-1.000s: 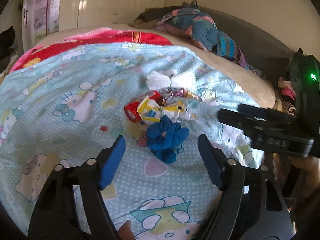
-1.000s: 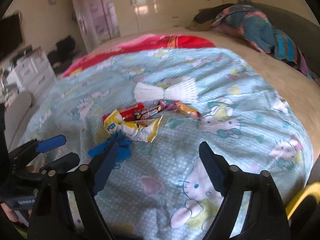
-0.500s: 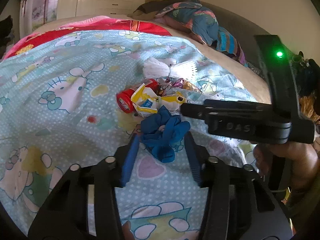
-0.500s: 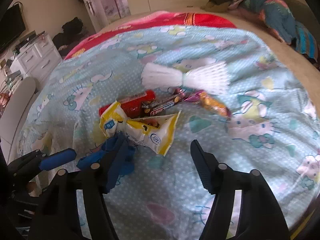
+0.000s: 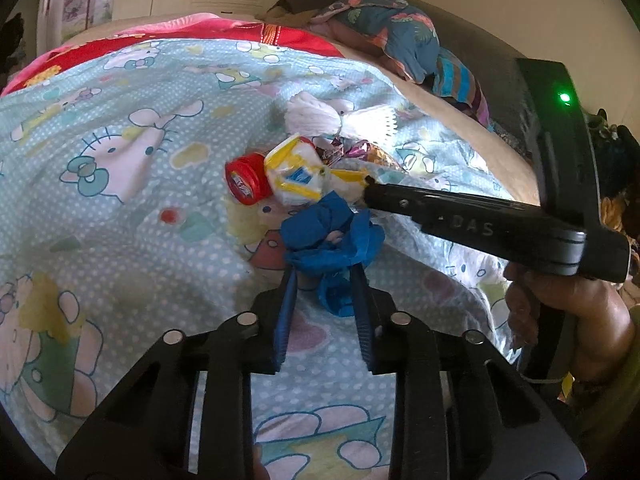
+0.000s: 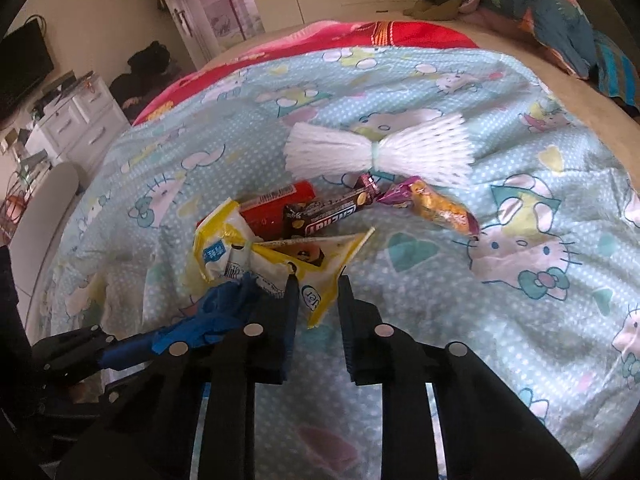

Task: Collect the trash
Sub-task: 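Grasp the blue cloth with the left tool while the right tool grasps the yellow-white wrapper, then carry the blue cloth and yellow-white wrapper over the yellow bin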

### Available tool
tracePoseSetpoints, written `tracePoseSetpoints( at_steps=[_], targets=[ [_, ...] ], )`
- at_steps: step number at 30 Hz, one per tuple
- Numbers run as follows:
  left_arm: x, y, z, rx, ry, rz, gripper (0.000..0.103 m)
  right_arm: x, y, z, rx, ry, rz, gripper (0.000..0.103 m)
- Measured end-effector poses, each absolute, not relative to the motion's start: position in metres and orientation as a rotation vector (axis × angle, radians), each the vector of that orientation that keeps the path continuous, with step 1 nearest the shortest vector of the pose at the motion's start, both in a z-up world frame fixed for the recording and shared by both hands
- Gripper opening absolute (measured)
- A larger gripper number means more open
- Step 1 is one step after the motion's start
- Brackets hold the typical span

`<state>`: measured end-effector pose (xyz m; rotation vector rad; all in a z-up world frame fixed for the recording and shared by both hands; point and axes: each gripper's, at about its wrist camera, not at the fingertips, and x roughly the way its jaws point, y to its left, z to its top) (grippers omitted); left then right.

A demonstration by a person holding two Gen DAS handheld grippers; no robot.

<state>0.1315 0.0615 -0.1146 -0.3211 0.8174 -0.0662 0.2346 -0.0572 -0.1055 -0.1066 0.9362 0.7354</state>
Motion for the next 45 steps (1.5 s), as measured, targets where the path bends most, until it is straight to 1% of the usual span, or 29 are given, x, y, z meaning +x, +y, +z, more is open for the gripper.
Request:
tracePoseSetpoints(
  at_steps=[2,3,4,10,22,45],
  targets=[
    [0.132,0.062,-0.115,-0.321,0.818,-0.071,0.012,0.232,-0.061,-0.100,-0.107,0.912,0.733,0.016],
    [0.132,0.062,-0.115,-0.325,0.820,-0.076,0.007,0.229,-0.063,-0.096,-0.112,0.894,0.729,0.015],
    [0.131,0.063,-0.115,-0.335,0.822,-0.083,0.005,0.225,-0.066,-0.093,-0.117,0.877,0.726,0.015],
    [0.128,0.059,-0.112,-0.340,0.817,-0.112,0.000,0.209,-0.087,-0.078,-0.104,0.805,0.691,0.015],
    [0.122,0.050,-0.096,-0.301,0.783,-0.130,0.000,0.183,-0.154,-0.071,0.062,0.769,0.598,0.015],
    [0.105,0.010,-0.031,-0.303,0.655,-0.264,0.000,0.142,-0.232,-0.041,0.125,0.672,0.498,0.015]
  ],
)
